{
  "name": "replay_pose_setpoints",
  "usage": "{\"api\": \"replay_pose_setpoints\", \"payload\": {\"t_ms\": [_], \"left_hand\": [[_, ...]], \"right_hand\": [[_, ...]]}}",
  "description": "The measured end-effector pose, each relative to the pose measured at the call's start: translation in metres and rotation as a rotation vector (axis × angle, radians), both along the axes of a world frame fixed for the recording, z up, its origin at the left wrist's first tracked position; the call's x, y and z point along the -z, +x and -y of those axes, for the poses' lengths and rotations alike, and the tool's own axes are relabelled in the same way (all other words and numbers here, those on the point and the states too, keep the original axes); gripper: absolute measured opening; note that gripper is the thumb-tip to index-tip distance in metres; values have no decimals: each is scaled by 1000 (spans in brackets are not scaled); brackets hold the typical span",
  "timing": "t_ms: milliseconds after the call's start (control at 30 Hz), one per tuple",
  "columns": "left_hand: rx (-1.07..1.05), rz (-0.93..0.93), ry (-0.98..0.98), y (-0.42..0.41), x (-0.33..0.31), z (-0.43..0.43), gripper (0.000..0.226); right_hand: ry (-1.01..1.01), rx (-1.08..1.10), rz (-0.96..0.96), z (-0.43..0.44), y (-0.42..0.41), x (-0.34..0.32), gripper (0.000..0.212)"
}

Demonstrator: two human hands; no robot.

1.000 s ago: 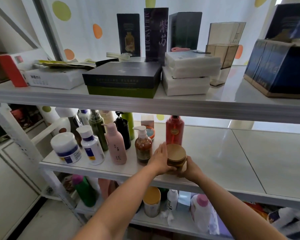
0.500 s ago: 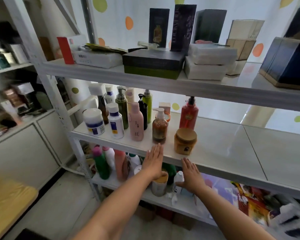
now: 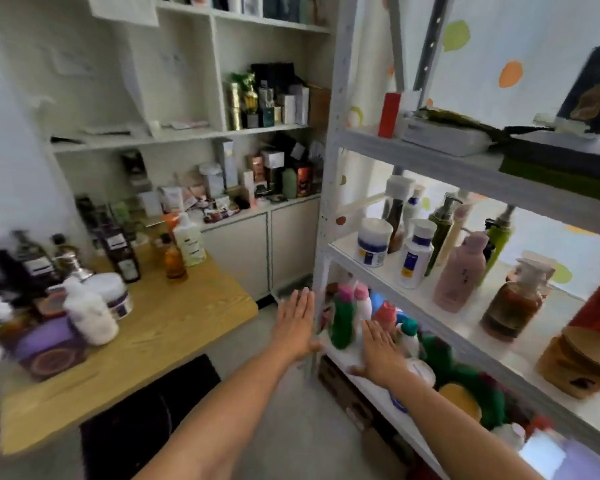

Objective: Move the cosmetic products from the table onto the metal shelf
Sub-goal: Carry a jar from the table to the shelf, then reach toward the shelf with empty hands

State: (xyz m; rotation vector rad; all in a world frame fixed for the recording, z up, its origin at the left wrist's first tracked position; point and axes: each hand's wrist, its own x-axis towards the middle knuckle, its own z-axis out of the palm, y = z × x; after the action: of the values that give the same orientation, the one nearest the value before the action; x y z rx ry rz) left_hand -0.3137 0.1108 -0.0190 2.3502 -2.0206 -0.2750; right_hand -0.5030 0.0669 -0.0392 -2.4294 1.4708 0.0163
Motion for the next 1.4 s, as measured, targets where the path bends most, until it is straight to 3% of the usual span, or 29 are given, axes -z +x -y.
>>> {"api": "replay_pose_setpoints", "payload": {"t_ms": [367, 700, 1033, 1400], "left_hand": [[-540, -1, -44, 256, 5, -167, 107], [-805, -1, -1, 364, 31, -276, 109], [-805, -35, 33, 394, 54, -274, 106], [-756, -58, 3, 469, 63, -188, 104]], "right_hand": [[-8, -512, -41, -85, 298, -6, 106], [23, -726, -98, -147, 442, 7, 108], [51, -715, -112, -134, 491, 22, 106], [81, -761, -36, -64, 580, 30, 112]]}}
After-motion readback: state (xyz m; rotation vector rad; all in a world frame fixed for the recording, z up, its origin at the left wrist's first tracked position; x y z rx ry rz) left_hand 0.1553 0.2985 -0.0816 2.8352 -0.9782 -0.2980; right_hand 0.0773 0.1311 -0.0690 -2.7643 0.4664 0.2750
